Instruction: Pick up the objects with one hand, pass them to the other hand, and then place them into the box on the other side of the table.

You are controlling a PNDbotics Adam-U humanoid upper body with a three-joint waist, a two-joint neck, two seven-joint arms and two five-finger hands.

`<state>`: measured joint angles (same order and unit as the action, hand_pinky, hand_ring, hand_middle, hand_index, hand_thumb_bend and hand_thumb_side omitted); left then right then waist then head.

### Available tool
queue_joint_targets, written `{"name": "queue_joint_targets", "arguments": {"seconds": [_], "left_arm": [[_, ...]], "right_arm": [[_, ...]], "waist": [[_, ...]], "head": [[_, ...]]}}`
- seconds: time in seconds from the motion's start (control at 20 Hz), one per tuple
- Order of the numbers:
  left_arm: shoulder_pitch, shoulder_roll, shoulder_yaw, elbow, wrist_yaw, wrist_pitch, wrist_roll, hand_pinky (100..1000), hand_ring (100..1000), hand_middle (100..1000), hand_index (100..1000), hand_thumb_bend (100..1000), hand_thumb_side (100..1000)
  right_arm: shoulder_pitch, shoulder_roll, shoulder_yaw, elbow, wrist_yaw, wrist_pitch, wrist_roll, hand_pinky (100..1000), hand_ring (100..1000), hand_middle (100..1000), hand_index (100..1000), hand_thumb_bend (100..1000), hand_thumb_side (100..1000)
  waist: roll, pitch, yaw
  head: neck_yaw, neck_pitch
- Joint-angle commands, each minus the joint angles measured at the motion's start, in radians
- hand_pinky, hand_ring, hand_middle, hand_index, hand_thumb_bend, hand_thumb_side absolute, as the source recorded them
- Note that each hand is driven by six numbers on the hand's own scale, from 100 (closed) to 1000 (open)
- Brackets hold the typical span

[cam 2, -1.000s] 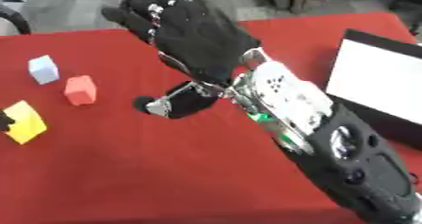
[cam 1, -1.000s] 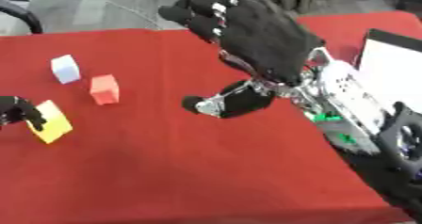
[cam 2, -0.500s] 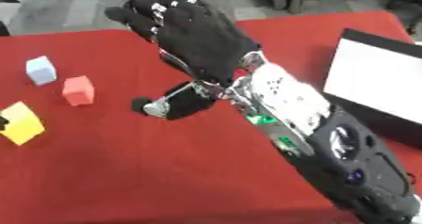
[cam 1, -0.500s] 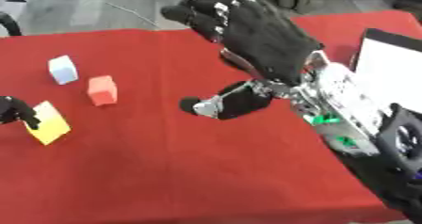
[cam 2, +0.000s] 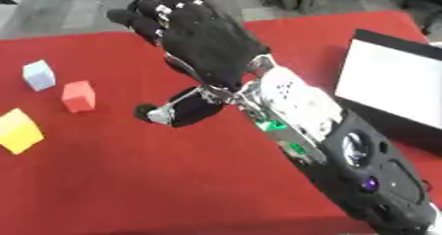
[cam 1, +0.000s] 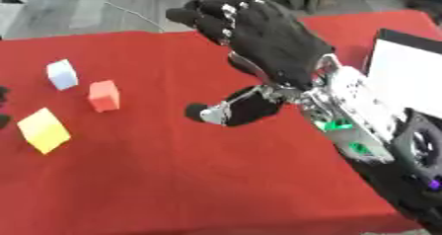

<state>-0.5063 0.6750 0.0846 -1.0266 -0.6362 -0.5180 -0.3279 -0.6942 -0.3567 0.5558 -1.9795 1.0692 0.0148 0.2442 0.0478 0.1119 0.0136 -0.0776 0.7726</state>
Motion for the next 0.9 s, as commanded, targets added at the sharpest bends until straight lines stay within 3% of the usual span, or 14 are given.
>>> {"name": "queue_joint_targets", "arguments": {"seconds": [0.05, 0.25, 0.5, 0.7, 0.9], "left_arm": [[-0.055, -0.008, -0.021, 0.110, -0.212, 0.003, 0.141, 763, 700, 704, 837, 468, 657], [-0.102, -0.043, -0.040, 0.185, -0.361, 0.020, 0.271, 767, 717, 730, 853, 557, 658], [-0.121, -0.074, -0.053, 0.234, -0.453, 0.024, 0.351, 759, 695, 711, 839, 525, 632], [-0.122, -0.085, -0.059, 0.239, -0.461, 0.004, 0.330, 678, 524, 523, 706, 375, 291], [-0.113, -0.088, -0.055, 0.202, -0.366, -0.012, 0.290, 666, 466, 442, 625, 228, 176]], "right_arm": [[-0.008, -0.005, -0.004, -0.020, -0.008, -0.002, 0.006, 729, 808, 788, 941, 575, 463], [-0.006, -0.007, -0.004, -0.020, -0.013, -0.001, 0.013, 730, 807, 786, 934, 572, 459], [-0.005, -0.008, -0.002, -0.020, -0.016, -0.003, 0.019, 735, 808, 789, 929, 567, 457], [-0.004, -0.007, -0.002, -0.020, -0.016, -0.002, 0.020, 730, 807, 787, 929, 562, 460], [-0.005, -0.009, 0.000, -0.020, -0.020, 0.003, 0.022, 727, 805, 781, 934, 561, 458]], "waist": [[-0.001, -0.018, -0.002], [-0.005, -0.017, -0.007], [-0.006, -0.017, -0.011], [-0.005, -0.017, -0.013], [-0.001, -0.018, -0.010]], "head": [[0.004, -0.003], [0.007, -0.003], [0.009, -0.003], [0.011, -0.003], [0.010, -0.003]]}}
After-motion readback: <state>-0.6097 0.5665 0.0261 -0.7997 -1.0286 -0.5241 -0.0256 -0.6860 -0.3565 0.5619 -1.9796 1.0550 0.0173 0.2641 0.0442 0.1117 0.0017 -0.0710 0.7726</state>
